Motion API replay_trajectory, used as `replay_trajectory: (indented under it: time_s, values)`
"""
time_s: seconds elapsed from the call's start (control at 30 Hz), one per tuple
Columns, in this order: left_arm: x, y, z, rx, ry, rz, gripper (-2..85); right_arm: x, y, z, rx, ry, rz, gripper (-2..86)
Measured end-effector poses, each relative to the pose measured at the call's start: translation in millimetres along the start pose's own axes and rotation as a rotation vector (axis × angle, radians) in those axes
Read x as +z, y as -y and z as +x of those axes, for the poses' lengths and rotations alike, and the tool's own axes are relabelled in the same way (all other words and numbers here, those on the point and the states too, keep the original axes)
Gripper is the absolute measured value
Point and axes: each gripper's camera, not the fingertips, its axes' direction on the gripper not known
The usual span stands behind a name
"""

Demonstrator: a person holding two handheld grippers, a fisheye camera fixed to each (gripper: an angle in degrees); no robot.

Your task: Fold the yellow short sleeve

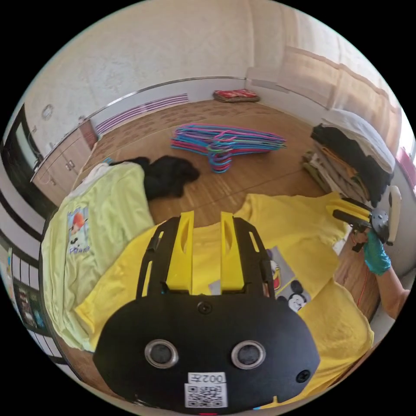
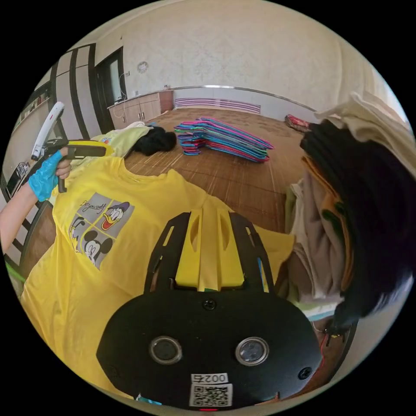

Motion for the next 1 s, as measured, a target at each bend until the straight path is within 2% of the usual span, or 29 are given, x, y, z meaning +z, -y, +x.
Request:
replay_trajectory:
  time_s: [0.3,0.4,0.7,0.83,1.0]
  values:
    - [54,-33,-31,-0.03,0.043,-0.122,5.3,72,119,-32,-0.134,0.074,-0.171,5.8]
    - [76,-31,-29,-0.009,0.067,-0.155,4.4,95,143,-40,-0.157,0.04,-0.238,4.5]
    - [119,-27,-40,-0.023,0.112,-0.203,0.7,106,198,-44,-0.203,-0.053,-0.255,0.3]
    - [109,-30,-42,-0.028,0.08,-0.175,1.9,95,210,-38,-0.19,-0.037,-0.261,1.7]
    - [46,-46,-59,-0.031,0.046,-0.071,4.1,64,216,-34,-0.2,-0.036,-0.248,4.7]
